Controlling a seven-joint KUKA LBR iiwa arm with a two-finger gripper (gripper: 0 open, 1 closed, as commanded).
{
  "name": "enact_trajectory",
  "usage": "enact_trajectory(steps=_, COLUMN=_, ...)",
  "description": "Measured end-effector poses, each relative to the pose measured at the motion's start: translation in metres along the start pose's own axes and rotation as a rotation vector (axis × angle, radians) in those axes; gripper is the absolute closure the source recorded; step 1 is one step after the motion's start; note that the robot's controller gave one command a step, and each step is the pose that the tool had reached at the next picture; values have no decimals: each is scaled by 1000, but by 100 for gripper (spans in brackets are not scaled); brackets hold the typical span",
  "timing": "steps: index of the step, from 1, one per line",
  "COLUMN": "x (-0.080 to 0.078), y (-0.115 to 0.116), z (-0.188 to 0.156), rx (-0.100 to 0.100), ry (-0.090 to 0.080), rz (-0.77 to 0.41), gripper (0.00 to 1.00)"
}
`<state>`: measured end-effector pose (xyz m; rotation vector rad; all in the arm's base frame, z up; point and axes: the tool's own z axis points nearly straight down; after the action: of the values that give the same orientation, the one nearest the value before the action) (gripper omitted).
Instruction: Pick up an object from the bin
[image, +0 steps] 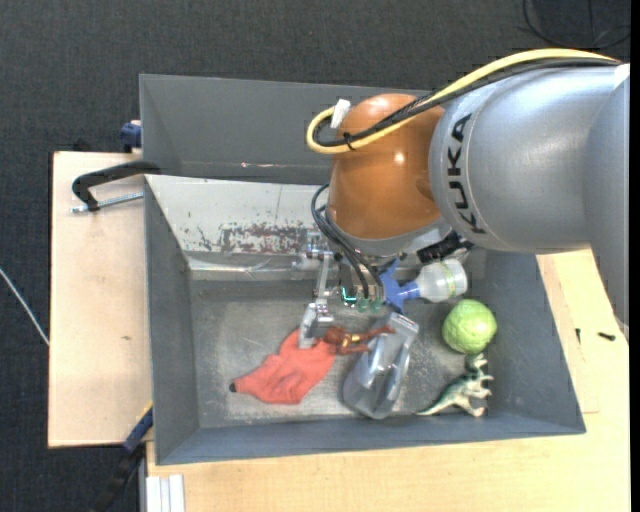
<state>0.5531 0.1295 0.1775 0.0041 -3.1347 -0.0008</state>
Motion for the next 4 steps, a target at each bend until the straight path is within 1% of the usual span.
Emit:
enact_trajectory(steps=1, x=-2, y=-1, z=-5, rx=-1, ry=-9, rz=2, gripper=0)
enact_trajectory(steps=2, x=17, y=4, z=32, rx=-1, ry=-17, rz=-159, gripper=0)
enact_trajectory(steps=3, x=55, y=11, z=33, rx=1, ry=-7, rz=-490, gripper=0)
enact_trajectory(steps=4, x=55, y=7, z=34, rx=1, ry=-10, rz=-425, gripper=0)
